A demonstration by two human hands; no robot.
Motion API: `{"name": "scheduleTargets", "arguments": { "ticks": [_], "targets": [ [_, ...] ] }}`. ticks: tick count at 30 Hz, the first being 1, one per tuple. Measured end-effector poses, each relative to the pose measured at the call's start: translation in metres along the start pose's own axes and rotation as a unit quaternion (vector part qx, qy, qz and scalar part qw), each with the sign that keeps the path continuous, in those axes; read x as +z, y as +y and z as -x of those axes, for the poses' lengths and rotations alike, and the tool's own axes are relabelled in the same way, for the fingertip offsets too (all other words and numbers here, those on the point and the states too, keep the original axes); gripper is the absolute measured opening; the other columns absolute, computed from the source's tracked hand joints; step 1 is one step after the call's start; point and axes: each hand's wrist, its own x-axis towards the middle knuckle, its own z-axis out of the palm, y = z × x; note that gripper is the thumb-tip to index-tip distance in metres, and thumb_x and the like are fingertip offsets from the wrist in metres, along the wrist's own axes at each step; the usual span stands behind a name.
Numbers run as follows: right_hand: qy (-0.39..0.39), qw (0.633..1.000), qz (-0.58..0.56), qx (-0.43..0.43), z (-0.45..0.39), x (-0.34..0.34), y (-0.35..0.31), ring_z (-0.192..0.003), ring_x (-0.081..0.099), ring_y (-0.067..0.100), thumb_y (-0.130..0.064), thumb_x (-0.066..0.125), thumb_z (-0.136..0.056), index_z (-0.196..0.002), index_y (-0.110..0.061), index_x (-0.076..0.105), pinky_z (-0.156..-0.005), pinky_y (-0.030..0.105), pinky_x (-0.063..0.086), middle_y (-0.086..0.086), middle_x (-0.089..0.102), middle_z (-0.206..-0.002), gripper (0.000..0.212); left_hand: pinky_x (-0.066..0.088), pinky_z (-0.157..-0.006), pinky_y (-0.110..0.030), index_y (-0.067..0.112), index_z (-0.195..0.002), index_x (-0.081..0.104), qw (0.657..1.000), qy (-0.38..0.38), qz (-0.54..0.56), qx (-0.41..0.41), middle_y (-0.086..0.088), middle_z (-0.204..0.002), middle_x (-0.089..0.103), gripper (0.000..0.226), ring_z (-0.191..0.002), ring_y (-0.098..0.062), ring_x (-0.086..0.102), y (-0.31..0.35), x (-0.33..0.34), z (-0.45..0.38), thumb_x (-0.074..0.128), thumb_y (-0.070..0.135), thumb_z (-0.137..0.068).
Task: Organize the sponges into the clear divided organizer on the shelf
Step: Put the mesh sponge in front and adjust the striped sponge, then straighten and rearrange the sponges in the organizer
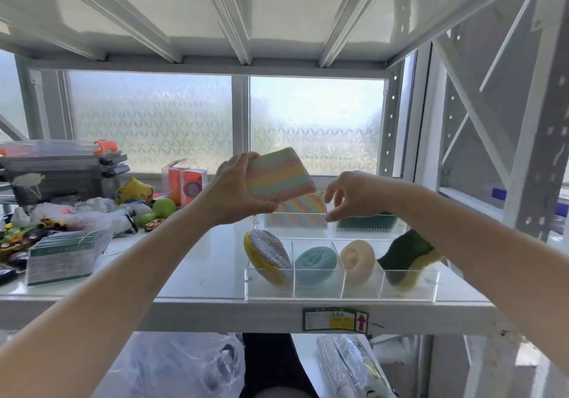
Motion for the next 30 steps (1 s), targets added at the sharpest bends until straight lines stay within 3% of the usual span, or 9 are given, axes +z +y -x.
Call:
{"name": "scheduleTargets", "arguments": {
  "ticks": [3,6,11,20,24,30],
  "targets": [
    [-0.005,0.999,0.036,0.019,0.005,-0.014,0.012,-0.098,0.051,0.017,-0.036,0.071,-0.080,-0.114,-0.016,0.063,-0.092,0.034,0.045,-0.007,0.049,-0.102,0.040,0.040,-0.093,-0.035,0.021,-0.135,0.034,1.000,-0.013,0.000,0.003,-0.001,-0.122,0.044,0.091,-0.109,-0.015,0.037,0.001,0.005,-0.010,0.083,0.033,-0.059],
    [-0.006,0.998,0.041,0.039,0.009,-0.023,0.025,-0.099,0.054,0.018,-0.037,0.071,-0.080,-0.114,-0.017,0.062,-0.094,0.037,0.047,-0.004,0.055,-0.105,0.041,0.043,-0.094,-0.038,0.029,-0.135,0.035,0.999,-0.045,0.028,0.003,0.001,-0.117,0.040,0.092,-0.111,-0.020,0.041,0.000,0.010,-0.022,0.084,0.024,-0.057],
    [-0.005,0.998,0.032,0.056,0.009,-0.025,0.045,-0.098,0.056,0.017,-0.039,0.072,-0.079,-0.114,-0.019,0.061,-0.090,0.033,0.047,-0.004,0.058,-0.105,0.042,0.041,-0.085,-0.027,0.029,-0.135,0.036,0.993,-0.101,0.069,0.004,-0.005,-0.120,0.039,0.095,-0.107,-0.019,0.043,-0.003,0.033,-0.042,0.085,0.011,-0.056],
    [-0.003,0.998,0.008,0.056,0.005,-0.015,0.072,-0.095,0.060,0.017,-0.038,0.073,-0.079,-0.118,-0.017,0.060,-0.085,0.027,0.049,-0.004,0.062,-0.102,0.047,0.051,-0.090,-0.037,0.031,-0.124,0.048,0.984,-0.144,0.107,-0.019,-0.009,-0.120,0.044,0.072,-0.109,-0.026,0.048,-0.025,0.067,-0.063,0.083,0.014,-0.064],
    [0.005,0.999,0.005,0.048,-0.001,-0.010,0.076,-0.093,0.061,0.016,-0.038,0.072,-0.079,-0.117,-0.017,0.060,-0.085,0.027,0.051,-0.003,0.063,-0.100,0.045,0.046,-0.074,-0.014,0.025,-0.127,0.049,0.980,-0.160,0.117,-0.007,-0.002,-0.116,0.047,0.064,-0.098,-0.017,0.053,-0.027,0.074,-0.065,0.078,0.012,-0.070],
    [0.007,0.999,0.002,0.041,-0.008,-0.009,0.080,-0.091,0.061,0.015,-0.037,0.073,-0.078,-0.115,-0.017,0.061,-0.087,0.030,0.053,-0.004,0.064,-0.097,0.044,0.038,-0.083,-0.023,0.020,-0.119,0.057,0.987,-0.142,0.067,-0.014,0.002,-0.111,0.054,0.052,-0.097,-0.014,0.052,-0.028,0.083,-0.064,0.078,0.023,-0.071]
  ]
}}
